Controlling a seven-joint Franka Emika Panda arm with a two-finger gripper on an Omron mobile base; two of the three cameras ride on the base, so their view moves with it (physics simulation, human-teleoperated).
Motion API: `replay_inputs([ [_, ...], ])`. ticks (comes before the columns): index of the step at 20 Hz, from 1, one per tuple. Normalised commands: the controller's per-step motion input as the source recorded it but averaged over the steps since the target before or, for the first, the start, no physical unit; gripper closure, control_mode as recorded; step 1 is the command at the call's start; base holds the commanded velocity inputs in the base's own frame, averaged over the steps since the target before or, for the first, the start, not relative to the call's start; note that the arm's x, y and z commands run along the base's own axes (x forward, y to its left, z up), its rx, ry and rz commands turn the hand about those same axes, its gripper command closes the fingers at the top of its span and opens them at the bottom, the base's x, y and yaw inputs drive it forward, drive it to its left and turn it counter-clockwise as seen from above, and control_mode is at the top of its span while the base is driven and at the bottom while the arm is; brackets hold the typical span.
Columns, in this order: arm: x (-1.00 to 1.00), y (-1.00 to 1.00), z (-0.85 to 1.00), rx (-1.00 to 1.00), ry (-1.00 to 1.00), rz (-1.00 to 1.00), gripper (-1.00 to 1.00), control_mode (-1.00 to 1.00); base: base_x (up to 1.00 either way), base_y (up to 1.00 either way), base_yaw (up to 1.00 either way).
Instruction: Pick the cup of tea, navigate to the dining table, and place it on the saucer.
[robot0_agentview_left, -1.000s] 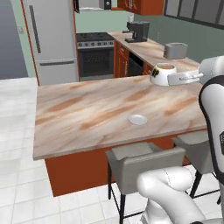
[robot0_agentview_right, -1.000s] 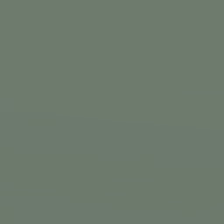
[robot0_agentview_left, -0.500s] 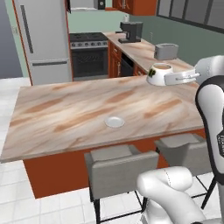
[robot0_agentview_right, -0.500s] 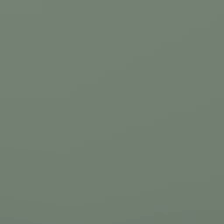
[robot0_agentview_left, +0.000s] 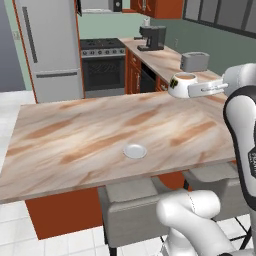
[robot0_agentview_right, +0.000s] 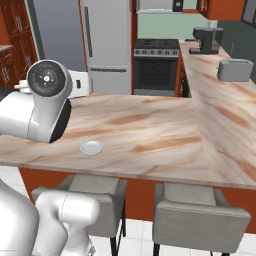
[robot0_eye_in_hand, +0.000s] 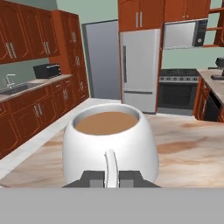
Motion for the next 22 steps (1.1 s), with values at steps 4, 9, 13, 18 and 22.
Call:
replay_inputs([
  [4, 0.00, 0.00, 0.00, 0.00, 0.00, 0.00, 1.00, 1.00, 0.70, 0.00, 0.01],
  [9, 0.00, 0.00, 0.00, 0.00, 0.00, 0.00, 1.00, 1.00, 0.08, 0.00, 0.00],
  [13, 0.00, 0.00, 0.00, 0.00, 0.00, 0.00, 1.00, 1.00, 0.00, 0.00, 0.00],
  [18, 0.11, 0.00, 0.00, 0.00, 0.01, 0.00, 1.00, -1.00, 0.01, 0.00, 0.00],
  [22, 0.97, -0.04, 0.00, 0.00, 0.12, 0.09, 1.00, -1.00, 0.00, 0.00, 0.00],
])
